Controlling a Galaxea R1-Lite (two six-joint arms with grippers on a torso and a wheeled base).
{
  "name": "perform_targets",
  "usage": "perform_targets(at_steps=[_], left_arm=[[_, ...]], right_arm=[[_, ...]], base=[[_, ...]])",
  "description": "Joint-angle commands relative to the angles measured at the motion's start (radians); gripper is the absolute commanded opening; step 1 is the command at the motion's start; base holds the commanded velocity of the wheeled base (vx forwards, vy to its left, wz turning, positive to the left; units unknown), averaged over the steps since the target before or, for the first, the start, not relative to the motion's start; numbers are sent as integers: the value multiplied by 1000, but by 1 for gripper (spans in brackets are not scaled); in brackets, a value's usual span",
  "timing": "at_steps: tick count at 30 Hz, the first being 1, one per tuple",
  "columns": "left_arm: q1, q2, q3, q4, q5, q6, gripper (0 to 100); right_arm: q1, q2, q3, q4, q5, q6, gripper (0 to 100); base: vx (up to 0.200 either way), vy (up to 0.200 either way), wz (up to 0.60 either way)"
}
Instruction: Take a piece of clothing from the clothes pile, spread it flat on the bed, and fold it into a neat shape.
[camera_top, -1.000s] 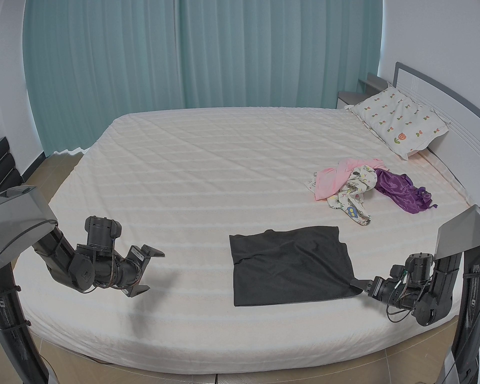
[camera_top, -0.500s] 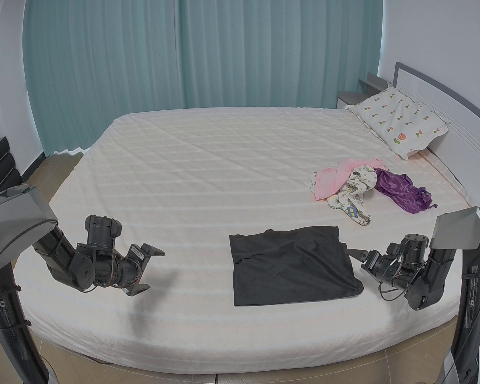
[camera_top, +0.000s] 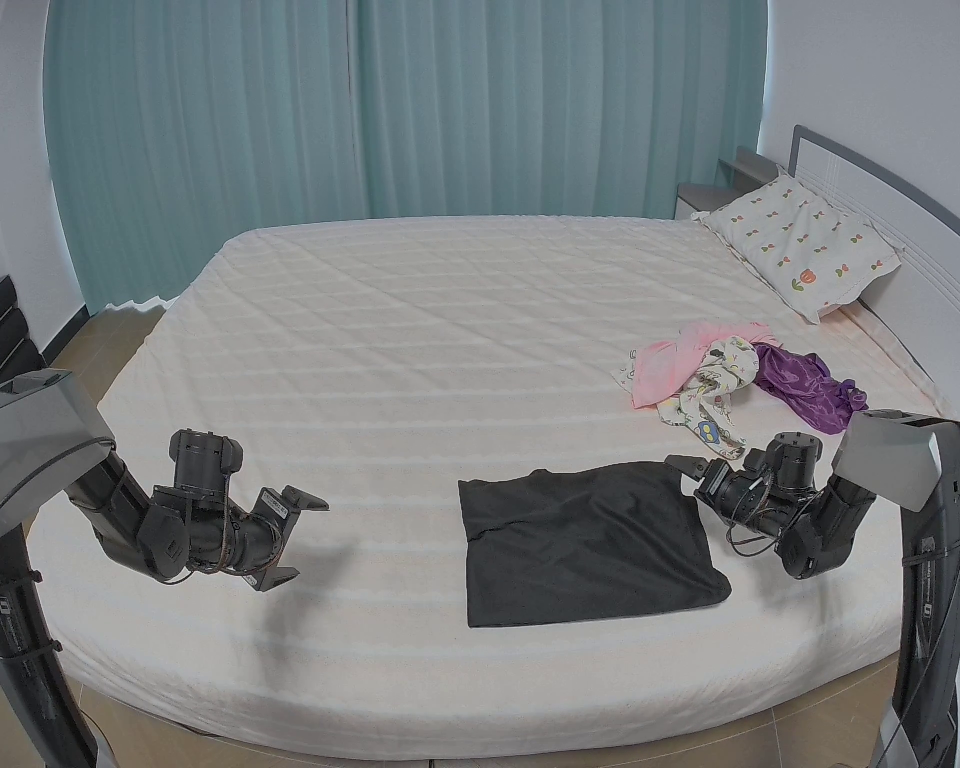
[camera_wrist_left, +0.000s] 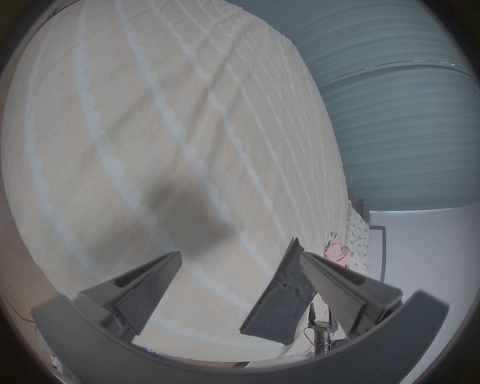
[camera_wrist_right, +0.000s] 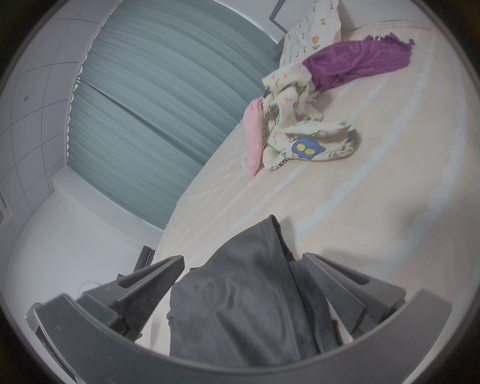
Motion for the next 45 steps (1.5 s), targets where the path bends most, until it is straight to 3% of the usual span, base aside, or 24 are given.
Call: perform_targets(at_steps=[1, 3, 9, 10, 45], left_arm=[[0, 2, -1, 0, 4, -1, 100], [-3, 11, -2, -2, 50, -3, 100], [-3, 15, 1, -20, 54, -1, 100], [-3, 17, -1, -22, 54, -1, 100], [-3, 19, -1, -22, 54, -1, 100]], right_arm=[[24, 79, -63, 9, -10, 10, 100], [20, 88, -92, 9, -42, 11, 100], [7, 91, -120, 9, -44, 13, 100], [7, 94, -121, 9, -45, 13, 0], [-63, 149, -219, 21, -48, 65, 0]], base=[[0, 0, 0], [0, 0, 0], [0, 0, 0], [0, 0, 0], [0, 0, 0]])
